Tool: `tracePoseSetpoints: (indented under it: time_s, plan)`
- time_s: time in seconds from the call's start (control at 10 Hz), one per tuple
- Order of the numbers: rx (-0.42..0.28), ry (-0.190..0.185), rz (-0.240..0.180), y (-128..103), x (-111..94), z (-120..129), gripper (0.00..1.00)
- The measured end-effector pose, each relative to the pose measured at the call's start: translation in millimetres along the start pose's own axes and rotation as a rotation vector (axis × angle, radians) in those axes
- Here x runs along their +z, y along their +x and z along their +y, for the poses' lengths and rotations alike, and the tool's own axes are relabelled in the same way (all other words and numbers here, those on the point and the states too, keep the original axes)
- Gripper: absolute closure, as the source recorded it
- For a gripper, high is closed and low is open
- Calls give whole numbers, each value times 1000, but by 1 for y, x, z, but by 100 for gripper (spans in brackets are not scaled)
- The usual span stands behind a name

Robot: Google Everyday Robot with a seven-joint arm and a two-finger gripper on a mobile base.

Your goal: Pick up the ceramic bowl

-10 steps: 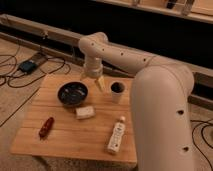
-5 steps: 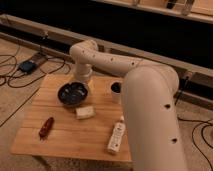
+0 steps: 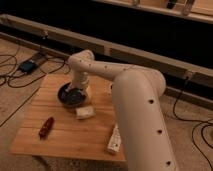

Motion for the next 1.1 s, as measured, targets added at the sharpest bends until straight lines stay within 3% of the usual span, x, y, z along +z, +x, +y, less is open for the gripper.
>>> tracePoseSetpoints:
  time_s: [0.4,0.7,1.1]
  plan:
    - [5,12,-37,6,27,-5,20]
    - [66,45,-76,25,40,-2,20]
    - [120,71,-96,45,49,3,20]
